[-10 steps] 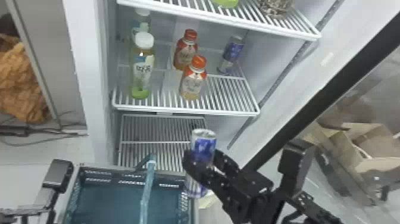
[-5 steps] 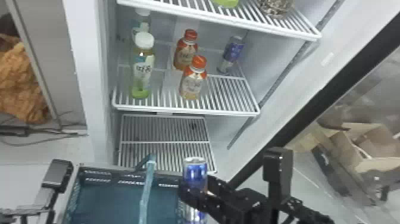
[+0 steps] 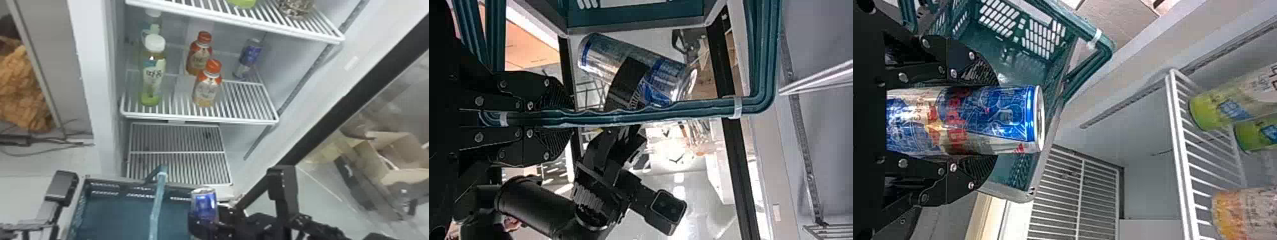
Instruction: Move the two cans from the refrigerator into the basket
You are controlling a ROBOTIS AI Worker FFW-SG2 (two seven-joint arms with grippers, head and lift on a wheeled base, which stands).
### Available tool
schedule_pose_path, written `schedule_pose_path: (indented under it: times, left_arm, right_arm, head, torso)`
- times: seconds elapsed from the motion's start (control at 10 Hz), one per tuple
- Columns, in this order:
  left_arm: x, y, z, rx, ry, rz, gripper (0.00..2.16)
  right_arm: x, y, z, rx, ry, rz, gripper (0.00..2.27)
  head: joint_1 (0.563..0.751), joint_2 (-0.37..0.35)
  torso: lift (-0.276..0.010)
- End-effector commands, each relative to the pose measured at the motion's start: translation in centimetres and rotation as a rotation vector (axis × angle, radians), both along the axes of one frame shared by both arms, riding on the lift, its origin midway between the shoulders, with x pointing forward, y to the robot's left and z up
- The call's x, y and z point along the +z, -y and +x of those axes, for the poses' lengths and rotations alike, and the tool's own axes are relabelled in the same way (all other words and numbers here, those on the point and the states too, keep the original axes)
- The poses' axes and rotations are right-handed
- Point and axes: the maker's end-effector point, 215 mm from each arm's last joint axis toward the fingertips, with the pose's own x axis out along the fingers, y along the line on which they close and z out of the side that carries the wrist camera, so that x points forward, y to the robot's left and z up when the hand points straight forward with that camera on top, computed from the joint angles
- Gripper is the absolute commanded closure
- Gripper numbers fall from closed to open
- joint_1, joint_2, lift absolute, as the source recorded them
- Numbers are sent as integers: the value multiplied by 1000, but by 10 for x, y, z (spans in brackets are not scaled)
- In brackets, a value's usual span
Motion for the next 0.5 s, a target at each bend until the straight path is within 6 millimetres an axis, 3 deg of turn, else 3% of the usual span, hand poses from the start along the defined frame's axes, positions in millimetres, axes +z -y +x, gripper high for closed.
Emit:
schedule_pose_path:
  times: [0.0,0.2,0.4]
  left_arm:
    - [0,0,-3,-9,-8,2,1210]
    - [0,0,-3,-9,-8,1,1210]
    - [0,0,-3,-8,-8,1,1210]
  right_arm:
    - [-1,1,1,-2,0,1,518]
    - [0,0,5,-3,10,8,280]
    - [8,2,18,-17,63,16,256]
  head:
    - [695,-350]
    - [695,-350]
    - [695,-350]
  torso:
    - [-266]
    - [-266]
    - [-266]
